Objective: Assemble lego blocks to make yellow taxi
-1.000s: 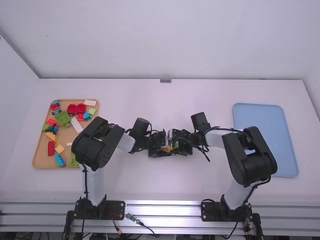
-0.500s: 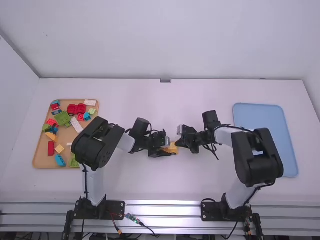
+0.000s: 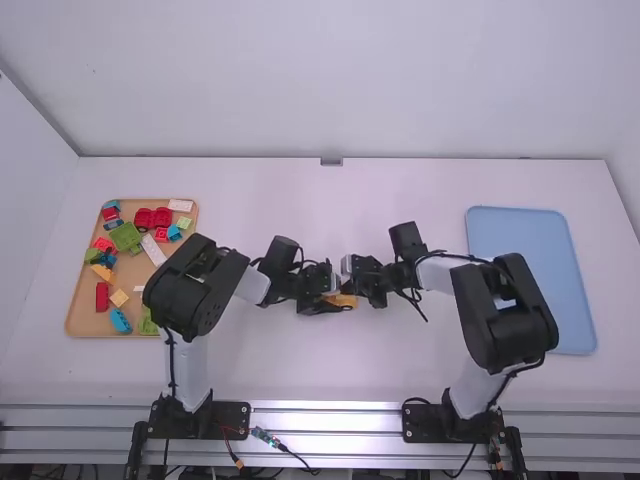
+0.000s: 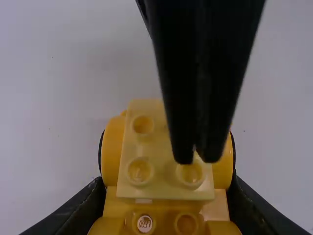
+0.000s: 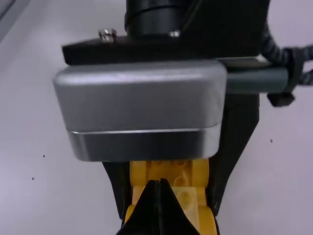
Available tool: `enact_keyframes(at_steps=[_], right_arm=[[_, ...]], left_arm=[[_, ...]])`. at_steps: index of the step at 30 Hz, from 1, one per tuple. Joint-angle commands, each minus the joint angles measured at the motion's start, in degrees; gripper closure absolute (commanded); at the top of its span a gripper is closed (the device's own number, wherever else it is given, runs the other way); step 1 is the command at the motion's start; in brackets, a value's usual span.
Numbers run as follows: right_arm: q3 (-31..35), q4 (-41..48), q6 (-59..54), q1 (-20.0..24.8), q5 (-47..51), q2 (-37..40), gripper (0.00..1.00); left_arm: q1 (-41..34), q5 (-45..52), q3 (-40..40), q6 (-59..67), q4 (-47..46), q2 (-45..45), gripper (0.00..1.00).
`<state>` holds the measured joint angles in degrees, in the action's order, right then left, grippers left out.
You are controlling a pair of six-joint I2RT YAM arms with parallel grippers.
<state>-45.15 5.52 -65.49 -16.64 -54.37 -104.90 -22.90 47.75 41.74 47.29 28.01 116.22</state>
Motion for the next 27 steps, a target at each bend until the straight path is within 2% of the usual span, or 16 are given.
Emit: enact_keyframes(at_steps=[1, 27], right_arm=[[-0.4, 0.1, 1.0, 0.6, 1.3, -1.5, 1.00], [1.9, 1.0, 5.7, 0.4, 13.2, -1.9, 1.00]], left_arm=[[-0.3, -10.8, -1.5, 2.0, -2.0, 3.0, 0.98], [-0.4, -10.8, -1.4, 2.0, -2.0, 3.0, 0.98]])
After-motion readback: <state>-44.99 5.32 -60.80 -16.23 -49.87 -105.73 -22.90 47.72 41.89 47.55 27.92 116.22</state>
